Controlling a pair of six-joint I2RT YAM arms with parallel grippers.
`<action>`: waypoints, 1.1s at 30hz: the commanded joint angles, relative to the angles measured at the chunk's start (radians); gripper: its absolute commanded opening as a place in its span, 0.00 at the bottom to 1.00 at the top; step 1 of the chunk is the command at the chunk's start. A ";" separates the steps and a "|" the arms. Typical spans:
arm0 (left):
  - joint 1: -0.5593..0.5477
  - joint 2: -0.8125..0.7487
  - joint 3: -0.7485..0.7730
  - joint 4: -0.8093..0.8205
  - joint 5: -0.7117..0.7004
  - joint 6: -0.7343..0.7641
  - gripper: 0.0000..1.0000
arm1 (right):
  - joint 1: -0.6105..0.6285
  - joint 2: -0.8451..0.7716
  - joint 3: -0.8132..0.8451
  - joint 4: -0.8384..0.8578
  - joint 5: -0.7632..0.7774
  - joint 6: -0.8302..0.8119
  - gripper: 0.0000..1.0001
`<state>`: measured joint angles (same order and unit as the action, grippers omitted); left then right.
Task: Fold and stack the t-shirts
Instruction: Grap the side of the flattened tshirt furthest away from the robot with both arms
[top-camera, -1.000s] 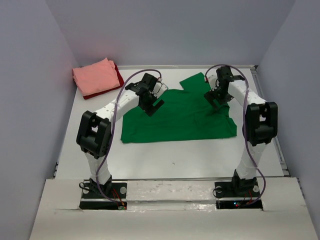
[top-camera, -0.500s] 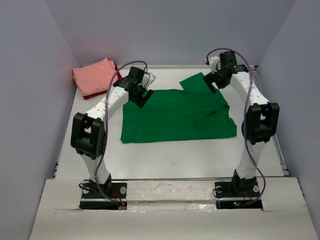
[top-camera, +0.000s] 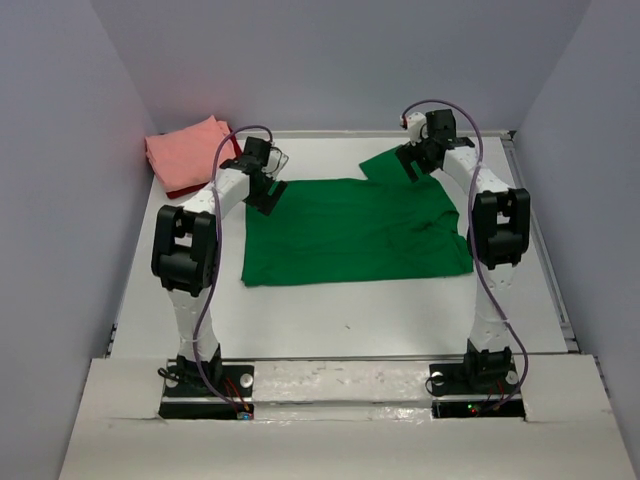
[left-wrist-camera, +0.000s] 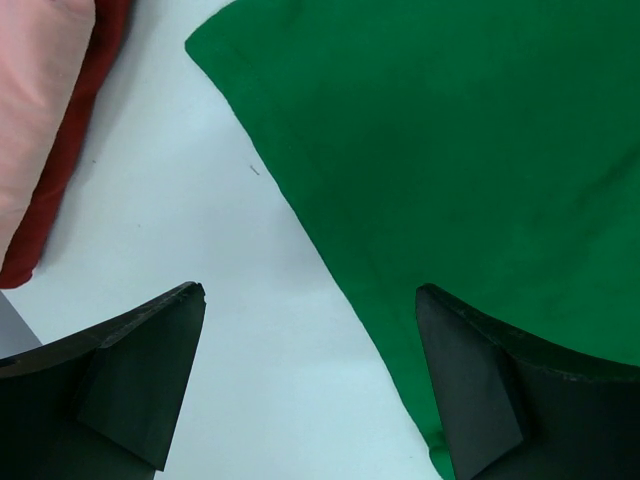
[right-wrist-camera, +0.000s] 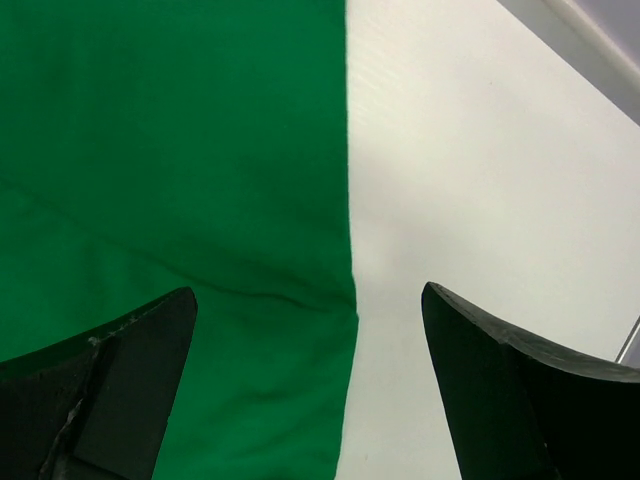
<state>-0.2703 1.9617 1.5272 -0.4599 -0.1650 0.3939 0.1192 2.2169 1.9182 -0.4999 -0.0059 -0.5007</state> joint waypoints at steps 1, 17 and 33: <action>0.009 0.008 0.071 0.021 0.009 -0.007 0.99 | -0.004 0.052 0.102 0.101 0.102 -0.016 1.00; 0.097 0.195 0.339 0.063 0.203 -0.012 0.99 | -0.032 0.052 0.134 0.103 0.077 0.024 1.00; 0.140 0.310 0.479 -0.049 0.392 -0.036 0.99 | -0.032 0.032 0.133 0.092 0.087 0.021 1.00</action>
<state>-0.1410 2.2662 1.9415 -0.4576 0.1387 0.3744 0.0917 2.3188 2.0285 -0.4393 0.0784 -0.4889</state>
